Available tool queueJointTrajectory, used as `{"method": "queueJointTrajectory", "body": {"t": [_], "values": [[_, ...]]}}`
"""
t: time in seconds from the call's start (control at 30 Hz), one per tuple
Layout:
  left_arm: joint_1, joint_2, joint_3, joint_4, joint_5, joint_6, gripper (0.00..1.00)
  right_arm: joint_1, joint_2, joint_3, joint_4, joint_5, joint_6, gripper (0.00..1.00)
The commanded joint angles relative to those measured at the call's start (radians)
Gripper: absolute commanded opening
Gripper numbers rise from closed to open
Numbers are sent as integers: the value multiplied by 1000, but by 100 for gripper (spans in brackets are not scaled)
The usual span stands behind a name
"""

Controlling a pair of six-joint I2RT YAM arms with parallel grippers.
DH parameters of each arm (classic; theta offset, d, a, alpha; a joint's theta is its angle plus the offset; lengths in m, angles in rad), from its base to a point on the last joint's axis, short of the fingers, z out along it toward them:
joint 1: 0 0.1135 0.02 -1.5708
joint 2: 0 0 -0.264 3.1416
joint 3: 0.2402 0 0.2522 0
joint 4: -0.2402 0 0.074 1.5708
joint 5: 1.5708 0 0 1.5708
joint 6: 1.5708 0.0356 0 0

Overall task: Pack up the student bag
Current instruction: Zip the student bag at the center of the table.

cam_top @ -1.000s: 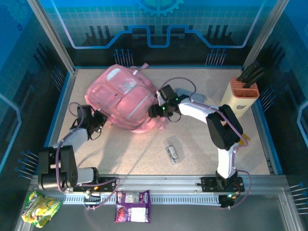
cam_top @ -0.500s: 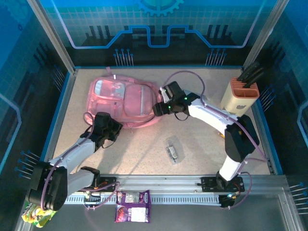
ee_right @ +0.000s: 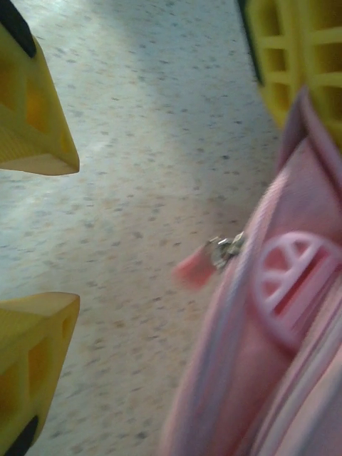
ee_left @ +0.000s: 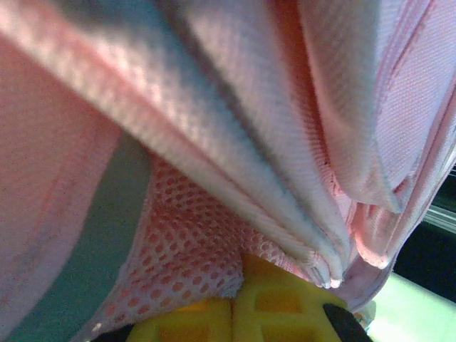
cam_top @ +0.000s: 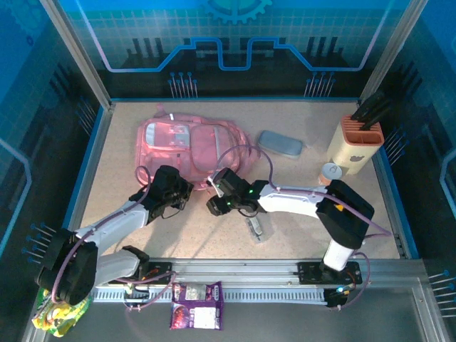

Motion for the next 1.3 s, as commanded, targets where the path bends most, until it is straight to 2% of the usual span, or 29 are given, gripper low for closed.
{"method": "queueJointTrajectory", "body": {"t": [0.0, 0.17, 0.27, 0.47, 0.53, 0.67, 0.8, 0.97, 1.27], "values": [[-34, -6, 61, 67, 20, -3, 0, 30, 56, -24, 220, 86, -18, 49], [-62, 8, 82, 41, 6, 10, 0, 30, 121, -44, 315, 220, 15, 49], [-69, 11, 82, 41, -4, 12, 0, 28, 148, -56, 405, 214, -9, 49], [-82, 11, 79, 38, -14, 14, 0, 28, 132, -43, 422, 330, -19, 47], [-81, 12, 80, 38, -16, 13, 0, 27, 133, -50, 459, 330, -32, 42], [-83, 10, 86, 28, -24, 26, 0, 28, 149, -4, 404, 371, -38, 28], [-84, -8, 82, 12, -45, 32, 0, 26, 122, -35, 403, 380, -20, 18], [-81, -27, 85, -23, -81, 51, 0, 26, 83, -71, 346, 364, -5, 0], [-14, -72, 92, -96, -98, 102, 0, -9, -36, -209, 206, 405, 98, 0]]}}
